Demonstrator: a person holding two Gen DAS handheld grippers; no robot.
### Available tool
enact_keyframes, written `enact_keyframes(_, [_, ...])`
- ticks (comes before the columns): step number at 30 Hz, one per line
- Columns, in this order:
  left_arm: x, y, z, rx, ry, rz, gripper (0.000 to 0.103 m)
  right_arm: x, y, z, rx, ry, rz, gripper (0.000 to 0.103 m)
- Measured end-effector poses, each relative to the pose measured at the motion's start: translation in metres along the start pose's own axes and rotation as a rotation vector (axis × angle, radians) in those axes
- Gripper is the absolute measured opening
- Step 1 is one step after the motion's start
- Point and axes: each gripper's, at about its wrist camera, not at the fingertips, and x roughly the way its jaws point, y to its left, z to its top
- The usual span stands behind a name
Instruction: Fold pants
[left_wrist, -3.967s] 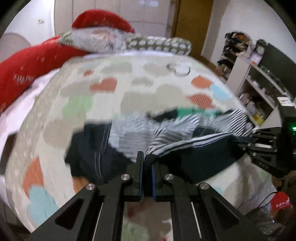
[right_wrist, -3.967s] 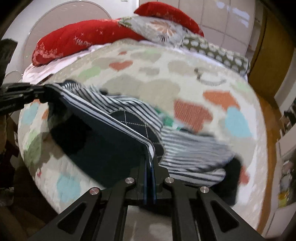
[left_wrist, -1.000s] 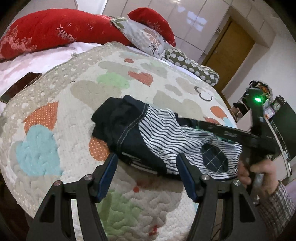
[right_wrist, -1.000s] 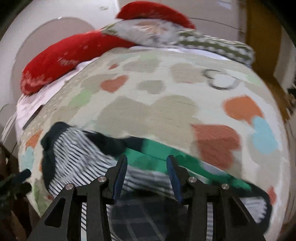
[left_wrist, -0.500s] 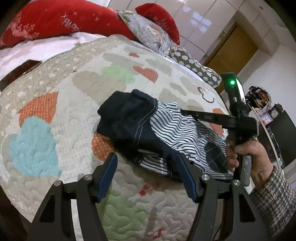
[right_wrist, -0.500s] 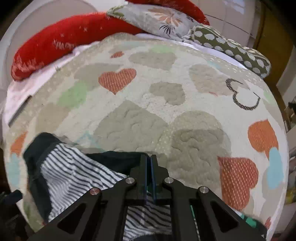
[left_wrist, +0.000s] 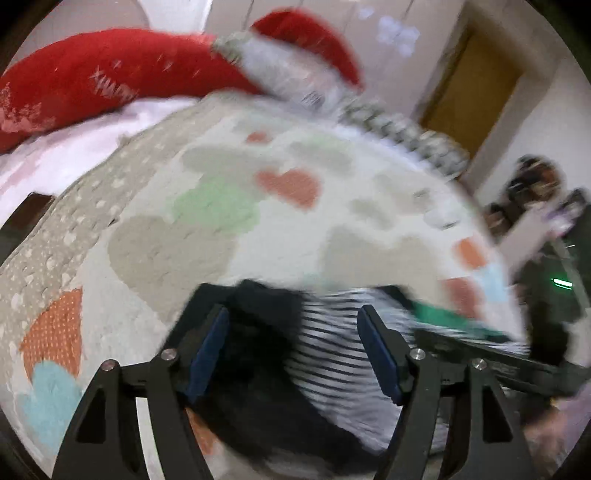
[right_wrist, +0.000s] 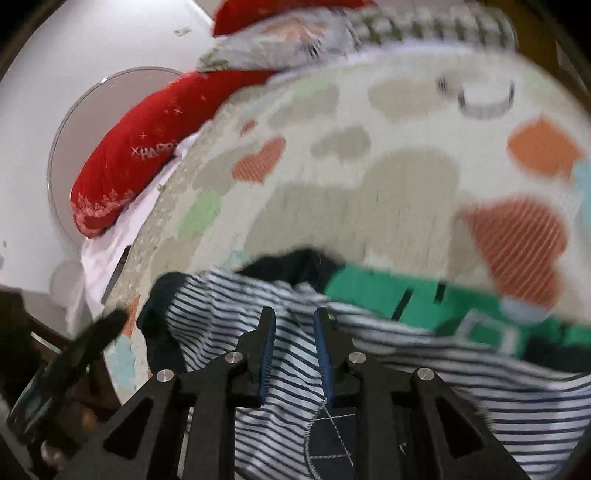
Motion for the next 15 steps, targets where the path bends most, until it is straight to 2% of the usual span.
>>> enact_keyframes(1, [0.014,0.007,-0.002,-0.009,0.036,0.054,0.071,0.006,-0.009,-0.003,0.018,0.011,-0.019,0.019])
enact_keyframes(3, [0.027,0.023,-0.009,-0.018,0.057,0.111,0.073,0.000,-0.028,-0.005,0.042,-0.020,-0.017,0.005])
enact_keyframes(6, [0.031,0.040,-0.014,-0.048,0.060,0.046,0.075,-0.027,-0.066,-0.013,0.157,-0.085,-0.018,0.000])
enact_keyframes(9, [0.031,0.036,-0.016,-0.023,0.054,0.072,0.075,-0.044,-0.096,-0.024,0.253,-0.110,0.030,0.000])
enact_keyframes(12, [0.032,0.034,-0.021,-0.001,0.028,0.092,0.076,-0.067,-0.103,-0.031,0.305,-0.189,-0.052,0.001])
enact_keyframes(13, [0.032,0.033,-0.021,0.000,0.022,0.092,0.076,-0.077,-0.103,-0.033,0.327,-0.211,-0.111,0.002])
enact_keyframes(14, [0.032,0.032,-0.021,0.001,0.019,0.091,0.076,-0.084,-0.101,-0.035,0.334,-0.232,-0.141,0.011])
enact_keyframes(15, [0.032,0.032,-0.020,0.002,0.016,0.090,0.076,-0.091,-0.094,-0.039,0.322,-0.251,-0.129,0.012])
